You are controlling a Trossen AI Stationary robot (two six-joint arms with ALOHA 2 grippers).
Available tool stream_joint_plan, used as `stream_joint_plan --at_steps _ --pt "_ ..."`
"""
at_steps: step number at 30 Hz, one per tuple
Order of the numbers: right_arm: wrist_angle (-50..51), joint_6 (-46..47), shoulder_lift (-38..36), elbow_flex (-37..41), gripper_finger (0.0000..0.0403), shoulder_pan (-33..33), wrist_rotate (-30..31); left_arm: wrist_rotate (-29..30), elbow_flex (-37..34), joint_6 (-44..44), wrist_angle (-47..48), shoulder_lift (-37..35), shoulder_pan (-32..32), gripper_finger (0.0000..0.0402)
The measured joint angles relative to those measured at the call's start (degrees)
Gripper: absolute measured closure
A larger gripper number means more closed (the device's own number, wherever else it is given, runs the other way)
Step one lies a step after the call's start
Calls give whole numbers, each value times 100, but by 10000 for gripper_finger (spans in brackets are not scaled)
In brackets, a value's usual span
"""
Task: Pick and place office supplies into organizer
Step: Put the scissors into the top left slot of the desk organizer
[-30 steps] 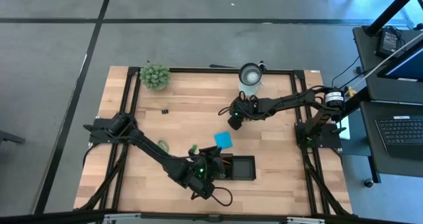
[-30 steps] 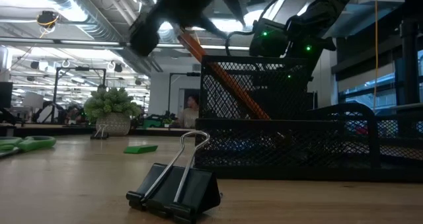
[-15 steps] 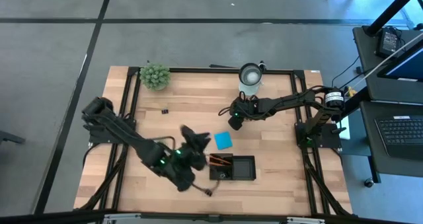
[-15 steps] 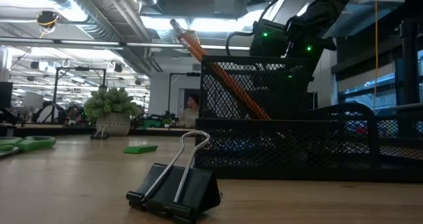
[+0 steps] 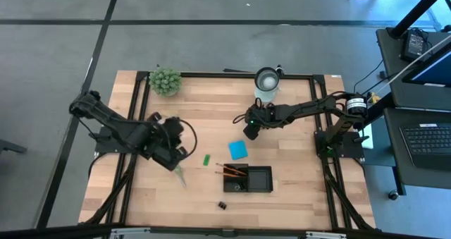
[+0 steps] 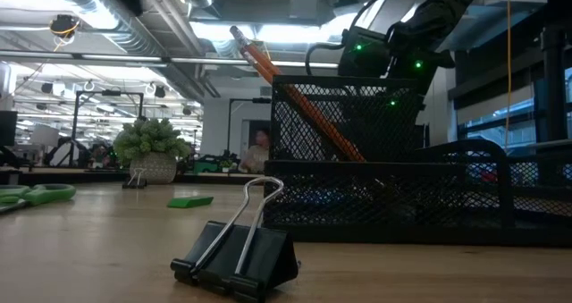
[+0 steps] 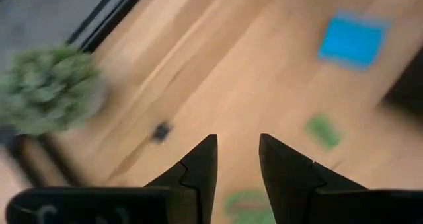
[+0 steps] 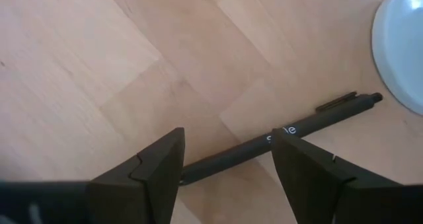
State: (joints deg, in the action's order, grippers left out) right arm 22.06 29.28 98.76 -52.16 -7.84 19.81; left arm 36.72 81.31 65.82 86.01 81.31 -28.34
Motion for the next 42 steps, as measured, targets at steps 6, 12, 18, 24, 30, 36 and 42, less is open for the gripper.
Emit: stream_joint_plan --at_steps 6,12,18,24,30,36,42 --pt "-78 -282 0 0 175 0 -1 -943 -893 -1537 48 -17 -5 296" --pt "-251 -296 0 0 175 0 0 -1806 -1990 -2623 -1141 -13 -34 296" --pt "-714 -589 0 0 175 0 0 -1584 -2674 -3425 -1976 -10 63 296" --pt "-868 -881 0 0 175 -4 0 -2252 -2871 -3547 -2414 -10 253 304" --pt "-861 -881 0 0 175 -4 0 -2225 -2871 -3847 -2546 -10 -148 313" --pt "-890 -877 0 0 175 -4 0 -2265 -2975 -4192 -2531 -10 -681 294" --pt "-1121 -839 0 0 175 -4 0 -2636 -3379 -4019 -2703 -10 -1012 264"
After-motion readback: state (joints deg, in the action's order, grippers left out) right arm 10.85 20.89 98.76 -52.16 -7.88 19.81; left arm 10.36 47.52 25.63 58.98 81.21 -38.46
